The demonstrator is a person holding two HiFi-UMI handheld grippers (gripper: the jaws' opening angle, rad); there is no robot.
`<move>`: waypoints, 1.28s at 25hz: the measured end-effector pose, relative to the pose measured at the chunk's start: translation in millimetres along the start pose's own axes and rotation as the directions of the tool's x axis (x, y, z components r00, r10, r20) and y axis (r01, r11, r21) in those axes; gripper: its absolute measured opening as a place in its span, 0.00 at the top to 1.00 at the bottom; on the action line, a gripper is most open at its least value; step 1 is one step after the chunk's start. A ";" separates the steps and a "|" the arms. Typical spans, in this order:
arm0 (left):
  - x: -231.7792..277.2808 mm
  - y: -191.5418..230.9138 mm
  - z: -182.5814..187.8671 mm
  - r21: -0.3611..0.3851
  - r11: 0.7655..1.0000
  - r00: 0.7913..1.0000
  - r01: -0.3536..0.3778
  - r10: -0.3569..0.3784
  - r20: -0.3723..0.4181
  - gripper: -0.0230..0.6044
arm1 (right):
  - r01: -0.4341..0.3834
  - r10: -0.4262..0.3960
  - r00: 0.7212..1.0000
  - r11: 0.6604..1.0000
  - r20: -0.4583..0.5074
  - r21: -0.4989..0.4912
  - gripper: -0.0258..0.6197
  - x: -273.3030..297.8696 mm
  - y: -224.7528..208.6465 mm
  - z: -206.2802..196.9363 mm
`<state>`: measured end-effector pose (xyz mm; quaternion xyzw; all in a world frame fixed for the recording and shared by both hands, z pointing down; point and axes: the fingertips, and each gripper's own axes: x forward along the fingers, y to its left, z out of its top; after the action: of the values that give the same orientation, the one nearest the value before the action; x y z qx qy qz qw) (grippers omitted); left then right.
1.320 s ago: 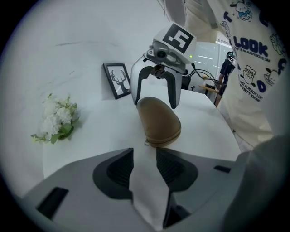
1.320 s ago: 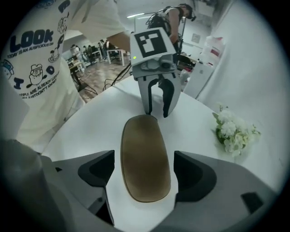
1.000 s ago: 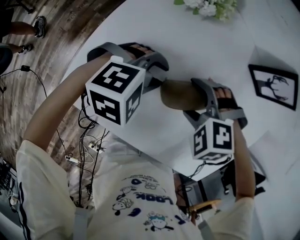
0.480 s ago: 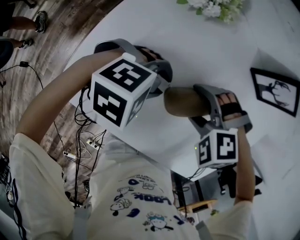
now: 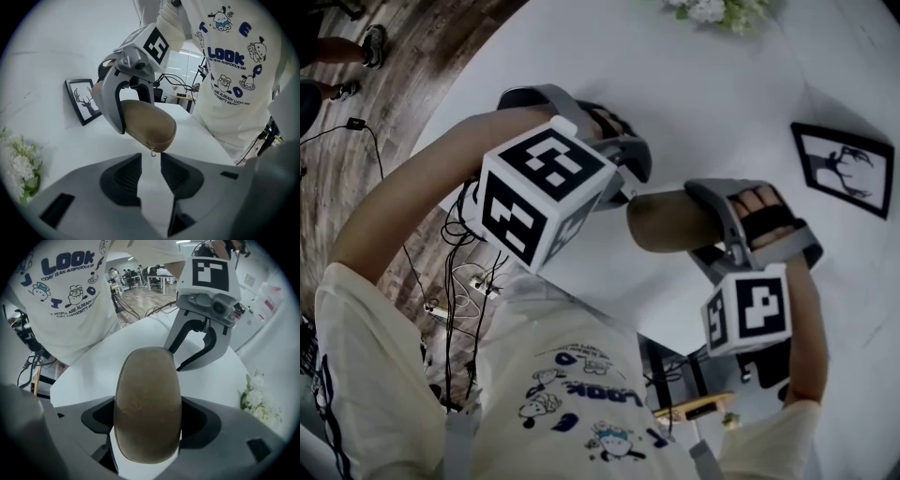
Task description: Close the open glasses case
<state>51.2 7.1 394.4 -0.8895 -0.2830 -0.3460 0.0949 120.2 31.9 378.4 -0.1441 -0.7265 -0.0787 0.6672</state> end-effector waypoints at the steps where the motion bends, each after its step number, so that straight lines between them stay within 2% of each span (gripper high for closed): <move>1: 0.3 0.2 3.2 0.010 1.000 1.000 -0.005 0.005 0.004 0.78 | -0.010 0.010 1.000 1.000 -0.020 -0.021 0.37 -0.9 1.8 -2.4; 3: 1.2 2.2 8.3 0.027 0.999 1.000 -0.022 0.022 0.007 0.92 | -0.025 0.022 0.999 0.998 -0.048 -0.050 0.37 -1.8 4.0 -6.8; 10: 4.3 0.3 11.7 0.039 0.999 0.999 -0.036 0.036 -0.011 0.92 | -0.040 0.037 0.998 0.997 -0.046 -0.073 0.37 -3.6 6.4 -4.2; 14: 4.1 -3.8 15.4 0.099 0.994 0.999 -0.041 0.045 -0.031 0.92 | -0.063 0.057 0.997 0.992 -0.054 -0.111 0.37 -4.4 9.2 0.2; 18: 9.6 -14.9 20.6 0.171 0.985 0.999 -0.009 0.018 -0.051 0.92 | -0.099 0.091 0.994 0.983 -0.058 -0.157 0.37 -5.6 15.3 2.9; 21: 15.5 -20.7 20.9 0.194 0.981 0.998 0.014 0.000 -0.069 0.92 | -0.105 0.098 0.994 0.980 -0.050 -0.166 0.37 -7.1 14.7 1.3; 32: 15.9 -18.6 25.1 0.133 0.991 0.999 -0.005 0.012 -0.049 0.92 | -0.125 0.121 0.992 0.979 -0.034 -0.158 0.37 -9.1 15.6 -0.7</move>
<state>64.3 38.4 385.9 -0.8735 -0.2993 -0.3479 0.1625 126.4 45.6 368.2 -0.2410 -0.6993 -0.0970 0.6660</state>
